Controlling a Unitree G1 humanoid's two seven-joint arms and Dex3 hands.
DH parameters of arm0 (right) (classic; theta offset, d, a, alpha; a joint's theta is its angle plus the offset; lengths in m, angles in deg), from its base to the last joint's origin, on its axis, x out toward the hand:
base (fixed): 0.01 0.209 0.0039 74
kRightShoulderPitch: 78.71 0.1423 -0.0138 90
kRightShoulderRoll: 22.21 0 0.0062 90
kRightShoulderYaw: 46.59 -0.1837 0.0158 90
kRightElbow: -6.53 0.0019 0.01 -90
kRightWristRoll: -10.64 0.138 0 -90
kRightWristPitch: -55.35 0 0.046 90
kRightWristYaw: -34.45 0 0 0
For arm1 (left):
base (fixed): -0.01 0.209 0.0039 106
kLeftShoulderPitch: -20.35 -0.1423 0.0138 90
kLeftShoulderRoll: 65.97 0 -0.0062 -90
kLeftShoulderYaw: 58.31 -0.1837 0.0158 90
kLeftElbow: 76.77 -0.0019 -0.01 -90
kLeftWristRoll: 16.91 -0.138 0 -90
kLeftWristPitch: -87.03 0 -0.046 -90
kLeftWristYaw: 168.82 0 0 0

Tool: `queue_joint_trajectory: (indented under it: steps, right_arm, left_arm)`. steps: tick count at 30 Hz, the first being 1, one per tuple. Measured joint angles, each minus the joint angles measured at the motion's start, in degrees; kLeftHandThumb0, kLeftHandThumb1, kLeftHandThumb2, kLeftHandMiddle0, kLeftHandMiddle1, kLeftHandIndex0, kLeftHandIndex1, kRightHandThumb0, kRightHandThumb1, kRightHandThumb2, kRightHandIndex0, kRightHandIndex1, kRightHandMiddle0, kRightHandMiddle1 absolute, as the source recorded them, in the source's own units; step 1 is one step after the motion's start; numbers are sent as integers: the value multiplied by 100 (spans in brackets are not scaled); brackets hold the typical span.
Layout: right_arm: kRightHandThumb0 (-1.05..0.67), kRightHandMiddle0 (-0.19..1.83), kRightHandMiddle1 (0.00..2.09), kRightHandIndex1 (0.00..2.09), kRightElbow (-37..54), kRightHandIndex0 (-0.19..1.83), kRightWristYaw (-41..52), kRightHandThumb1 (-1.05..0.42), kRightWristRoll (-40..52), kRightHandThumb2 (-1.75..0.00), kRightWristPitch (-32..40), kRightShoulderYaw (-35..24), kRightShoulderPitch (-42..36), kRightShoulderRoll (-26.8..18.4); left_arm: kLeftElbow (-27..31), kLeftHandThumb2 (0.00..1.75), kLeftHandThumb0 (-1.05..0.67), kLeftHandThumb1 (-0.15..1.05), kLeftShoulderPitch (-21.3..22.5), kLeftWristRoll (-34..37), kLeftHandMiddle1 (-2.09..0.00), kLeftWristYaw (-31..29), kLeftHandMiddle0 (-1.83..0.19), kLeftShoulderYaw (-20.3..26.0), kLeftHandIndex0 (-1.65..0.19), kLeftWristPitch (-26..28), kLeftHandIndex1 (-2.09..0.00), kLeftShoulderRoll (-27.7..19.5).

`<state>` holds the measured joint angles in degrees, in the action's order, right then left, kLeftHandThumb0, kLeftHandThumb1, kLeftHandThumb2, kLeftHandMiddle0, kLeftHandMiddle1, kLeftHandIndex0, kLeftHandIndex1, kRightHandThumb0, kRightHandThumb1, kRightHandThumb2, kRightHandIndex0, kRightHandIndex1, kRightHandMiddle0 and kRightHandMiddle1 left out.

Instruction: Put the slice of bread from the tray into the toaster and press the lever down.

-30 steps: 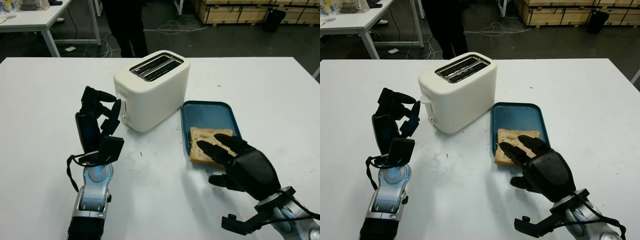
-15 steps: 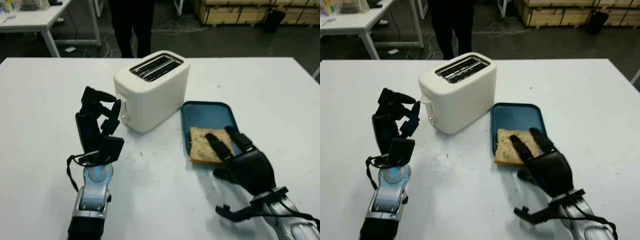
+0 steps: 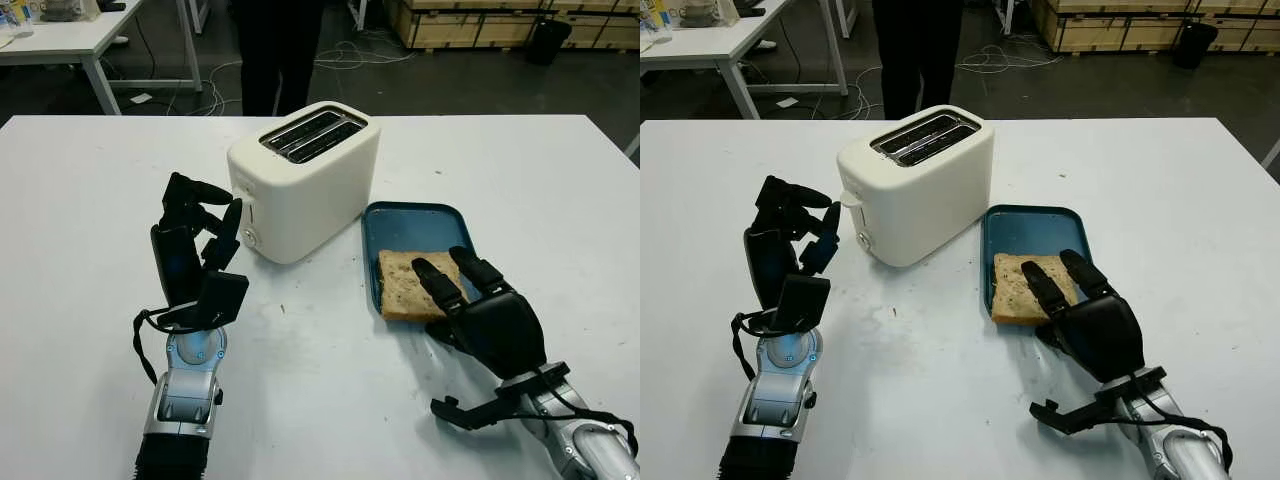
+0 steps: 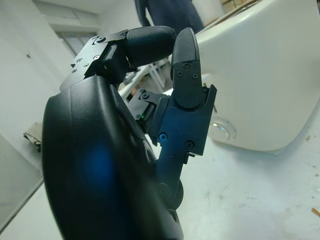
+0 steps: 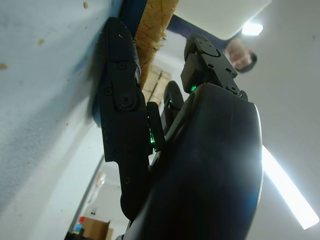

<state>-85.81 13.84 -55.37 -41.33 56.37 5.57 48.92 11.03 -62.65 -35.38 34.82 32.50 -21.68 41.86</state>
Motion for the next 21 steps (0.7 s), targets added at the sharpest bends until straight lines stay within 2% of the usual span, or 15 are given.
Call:
queue_joint_trajectory:
  steps: [2, 3, 4, 5, 6, 7, 8, 9, 13, 16, 21]
  right_arm:
    - [-51, 61, 10, 18, -12, 77, -52, -88, 74, -1, -109, 58, 20, -70]
    - [-49, 75, 9, 50, -52, 80, -129, -90, 102, -1, -179, 89, 40, -114]
    - [-48, 85, 11, 98, -102, 69, -204, -91, 141, -3, -250, 115, 57, -153]
    - [-48, 91, 27, 135, -136, 63, -278, -91, 181, -8, -310, 128, 68, -177]
    - [-48, 74, 91, 158, -161, 63, -343, -92, 197, -15, -345, 148, 77, -209]
    - [-48, 62, 128, 166, -188, 64, -403, -92, 196, -21, -360, 177, 83, -233]
    - [-49, 58, 145, 170, -198, 66, -446, -92, 193, -27, -364, 221, 83, -258]
    - [-49, 58, 149, 173, -197, 68, -488, -92, 174, -35, -365, 260, 84, -280]
    - [-50, 60, 142, 174, 0, 72, -407, -92, -56, -50, -346, 366, 105, -466]
    - [-48, 69, 121, 175, 190, 73, -134, -92, -81, -51, -322, 381, 102, -562]
    - [-44, 59, 149, 175, 227, 73, -111, -92, -28, -43, -361, 387, 103, -604]
  left_arm:
    - [0, 42, -41, 92, 0, -2, -175, 23, -78, 0, -40, 0, -175, 0]
    - [0, 42, -41, 92, 0, -5, -175, 31, -78, 0, -40, 0, -174, 0]
    - [0, 42, -41, 92, 0, -11, -175, 46, -77, 0, -40, 0, -174, 0]
    - [0, 42, -41, 92, 0, -11, -175, 66, -77, 0, -40, 0, -174, 0]
    - [0, 42, -41, 92, 0, -11, -175, 70, -76, 0, -40, 0, -174, 0]
    - [0, 42, -41, 92, 0, -11, -175, 72, -76, 0, -40, 0, -174, 0]
    - [0, 42, -40, 92, 0, -11, -175, 74, -76, 0, -40, 0, -174, 0]
    - [0, 42, -40, 92, 0, -10, -175, 75, -76, 0, -40, 0, -174, 0]
    - [0, 42, -40, 92, 0, -9, -175, 77, -76, 0, -40, 0, -174, 0]
    - [0, 42, -40, 92, 0, -10, -175, 80, -78, -1, -40, 0, -175, 0]
    - [0, 42, -40, 92, 0, -12, -175, 82, -78, -1, -40, -1, -174, 0]
